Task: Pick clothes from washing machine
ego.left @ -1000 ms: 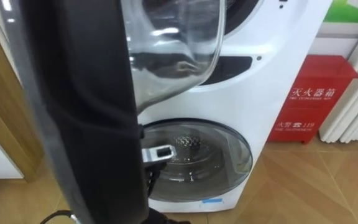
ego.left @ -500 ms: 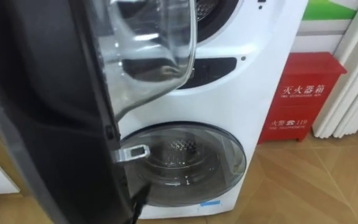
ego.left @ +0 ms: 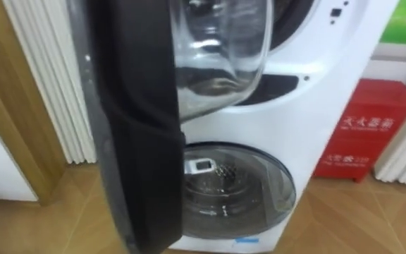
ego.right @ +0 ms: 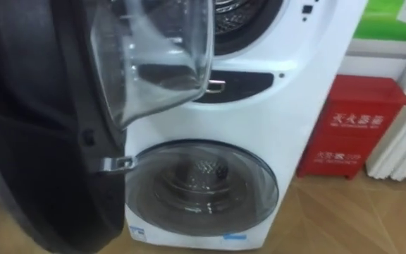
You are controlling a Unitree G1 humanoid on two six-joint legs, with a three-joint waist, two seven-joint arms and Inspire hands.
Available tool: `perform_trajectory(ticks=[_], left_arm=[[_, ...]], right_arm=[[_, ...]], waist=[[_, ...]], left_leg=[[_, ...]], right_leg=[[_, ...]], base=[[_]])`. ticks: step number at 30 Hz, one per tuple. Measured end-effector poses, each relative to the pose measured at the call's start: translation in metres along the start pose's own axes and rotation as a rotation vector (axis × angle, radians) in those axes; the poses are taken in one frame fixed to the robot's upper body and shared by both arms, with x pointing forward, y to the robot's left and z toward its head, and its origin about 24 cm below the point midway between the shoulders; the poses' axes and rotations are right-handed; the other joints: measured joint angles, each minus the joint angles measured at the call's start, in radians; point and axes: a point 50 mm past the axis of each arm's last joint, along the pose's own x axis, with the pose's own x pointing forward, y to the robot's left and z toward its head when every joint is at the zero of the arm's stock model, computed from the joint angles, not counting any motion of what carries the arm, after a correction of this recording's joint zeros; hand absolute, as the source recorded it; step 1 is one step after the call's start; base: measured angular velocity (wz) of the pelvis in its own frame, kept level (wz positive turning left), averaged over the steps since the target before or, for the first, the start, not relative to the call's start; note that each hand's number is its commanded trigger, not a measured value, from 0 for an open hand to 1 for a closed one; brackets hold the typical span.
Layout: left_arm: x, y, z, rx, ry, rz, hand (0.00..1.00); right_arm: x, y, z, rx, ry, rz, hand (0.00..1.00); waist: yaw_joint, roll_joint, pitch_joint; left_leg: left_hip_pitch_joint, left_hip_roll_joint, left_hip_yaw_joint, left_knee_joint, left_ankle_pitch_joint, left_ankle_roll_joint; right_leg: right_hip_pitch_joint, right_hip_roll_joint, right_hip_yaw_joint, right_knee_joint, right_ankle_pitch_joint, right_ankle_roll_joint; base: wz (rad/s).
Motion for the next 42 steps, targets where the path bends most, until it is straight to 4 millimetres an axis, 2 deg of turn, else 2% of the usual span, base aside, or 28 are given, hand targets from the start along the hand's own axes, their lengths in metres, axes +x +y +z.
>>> perform_trajectory(ticks=[1,2,4,5,6,7,8,9,10,13,15,19,22,24,29,31,37,42], left_arm=[[-0.001,-0.003,0.025,-0.008,-0.100,0.016,0.00],[-0.002,-0.005,0.039,-0.011,-0.158,0.020,0.00],[-0.012,-0.020,0.097,-0.020,-0.384,0.022,0.00],[-0.017,-0.024,0.110,-0.020,-0.441,0.018,0.00],[-0.029,-0.032,0.137,-0.008,-0.562,0.010,0.00],[-0.035,-0.036,0.149,-0.004,-0.620,0.003,0.00],[-0.051,-0.045,0.170,0.006,-0.729,-0.015,0.00],[-0.069,-0.055,0.189,0.030,-0.839,-0.035,0.00],[-0.087,-0.064,0.204,0.070,-0.942,-0.044,0.00],[-0.125,-0.080,0.224,0.124,-1.130,-0.081,0.00],[-0.139,-0.090,0.229,0.146,-1.190,-0.114,0.00],[-0.172,-0.118,0.241,0.161,-1.327,-0.241,0.00],[-0.177,-0.123,0.246,0.176,-1.357,-0.235,0.00],[-0.181,-0.140,0.244,0.182,-1.364,-0.296,0.00],[-0.181,-0.174,0.225,0.245,-1.295,-0.444,0.00],[-0.176,-0.193,0.213,0.293,-1.236,-0.536,0.00],[-0.170,-0.213,0.202,0.271,-1.164,-0.627,0.00],[-0.149,-0.238,0.169,0.408,-0.994,-0.748,0.00]], right_arm=[[0.000,-0.001,-0.001,0.003,-0.005,-0.006,0.00],[-0.001,-0.001,-0.001,0.000,-0.004,-0.008,0.00],[-0.001,-0.002,-0.001,-0.010,-0.004,-0.013,0.00],[-0.001,-0.002,0.000,-0.012,-0.009,-0.016,0.00],[-0.001,-0.003,-0.001,-0.013,-0.013,-0.025,0.00],[-0.001,-0.003,-0.001,-0.014,-0.012,-0.028,0.00],[-0.001,-0.002,-0.001,-0.014,-0.012,-0.029,0.00],[-0.001,-0.001,-0.002,-0.013,-0.008,-0.028,0.00],[-0.001,0.001,-0.003,-0.010,-0.002,-0.027,0.00],[0.000,0.006,-0.003,-0.010,0.005,-0.019,0.00],[0.000,0.007,-0.004,-0.013,0.008,-0.022,0.00],[0.002,0.017,-0.002,-0.009,0.011,-0.002,0.00],[0.002,0.018,-0.001,-0.016,0.010,-0.002,0.00],[0.003,0.020,0.002,-0.015,0.007,0.005,0.00],[0.005,0.024,0.008,-0.035,0.003,0.025,0.00],[0.007,0.027,0.015,-0.069,-0.011,0.037,0.00],[0.007,0.026,0.018,-0.112,-0.017,0.041,0.00],[0.007,0.030,0.023,-0.127,-0.035,0.038,0.00]], waist=[[-0.002,0.010,-0.0001],[-0.003,0.011,-0.0005],[0.004,0.029,-0.0022],[0.009,0.033,-0.0029],[0.014,0.028,0.0000],[0.014,0.028,-0.0004],[0.013,0.034,-0.0077],[0.012,0.022,-0.0041],[0.010,0.014,-0.0048],[-0.008,-0.005,-0.0032],[-0.020,-0.014,-0.0032],[-0.052,-0.033,0.0062],[-0.072,-0.030,0.0077],[-0.086,-0.029,0.0081],[-0.097,-0.031,0.0071],[-0.117,-0.028,0.0082],[-0.131,-0.019,0.0084],[-0.137,-0.026,0.0083]], left_leg=[[0.000,0.001,-0.005,0.000,0.000,0.000],[0.000,0.000,-0.006,0.000,0.000,0.000],[0.000,0.000,-0.007,0.002,0.000,0.000],[0.000,0.000,-0.007,0.001,0.000,0.000],[-0.003,0.000,-0.010,0.000,0.000,0.000],[-0.004,-0.001,-0.010,0.000,0.000,0.000],[-0.007,-0.001,-0.012,0.001,0.000,0.000],[-0.009,-0.002,-0.016,0.001,0.000,0.000],[-0.009,-0.002,-0.022,0.002,0.001,-0.001],[-0.013,-0.002,-0.027,0.003,0.001,-0.001],[-0.013,-0.003,-0.030,0.009,0.001,-0.001],[-0.020,-0.002,-0.031,0.017,0.001,-0.001],[-0.025,-0.004,-0.030,0.019,0.001,0.000],[-0.036,-0.006,-0.052,0.022,0.001,0.000],[-0.049,-0.006,-0.052,0.028,0.001,0.000],[-0.052,-0.005,-0.052,0.029,0.001,0.000],[-0.052,-0.004,-0.045,0.029,0.002,0.000],[-0.052,-0.006,-0.013,0.029,0.002,0.000]], right_leg=[[0.002,0.000,-0.003,0.000,0.000,0.000],[0.003,0.000,-0.003,0.001,0.000,0.000],[0.003,0.000,-0.003,0.004,-0.001,0.000],[0.003,0.000,-0.002,0.003,-0.001,0.000],[0.000,0.000,-0.002,0.003,-0.001,0.000],[-0.001,0.000,-0.003,0.003,-0.002,0.000],[-0.005,0.000,-0.003,0.004,-0.003,0.000],[-0.007,0.000,-0.003,0.005,-0.006,0.000],[-0.007,-0.001,-0.006,0.009,-0.009,0.000],[-0.007,-0.002,-0.010,0.006,-0.014,0.002],[-0.002,-0.005,-0.014,0.000,-0.014,0.003],[0.000,-0.007,-0.022,-0.007,-0.015,0.003],[0.003,-0.011,-0.034,-0.017,-0.013,0.004],[0.005,-0.018,-0.055,-0.019,-0.012,0.006],[-0.004,-0.020,-0.057,-0.019,-0.011,0.007],[-0.009,-0.018,-0.055,-0.018,-0.010,0.004],[-0.011,-0.016,-0.051,-0.019,-0.009,0.002],[-0.019,-0.013,-0.026,-0.018,-0.008,0.003]], base=[[0.08],[0.08],[0.02],[-0.04],[0.00],[0.00],[0.00],[0.06],[0.09],[0.05],[0.00],[0.01],[0.16],[0.30],[0.05],[-0.04],[-0.02],[-0.17]])
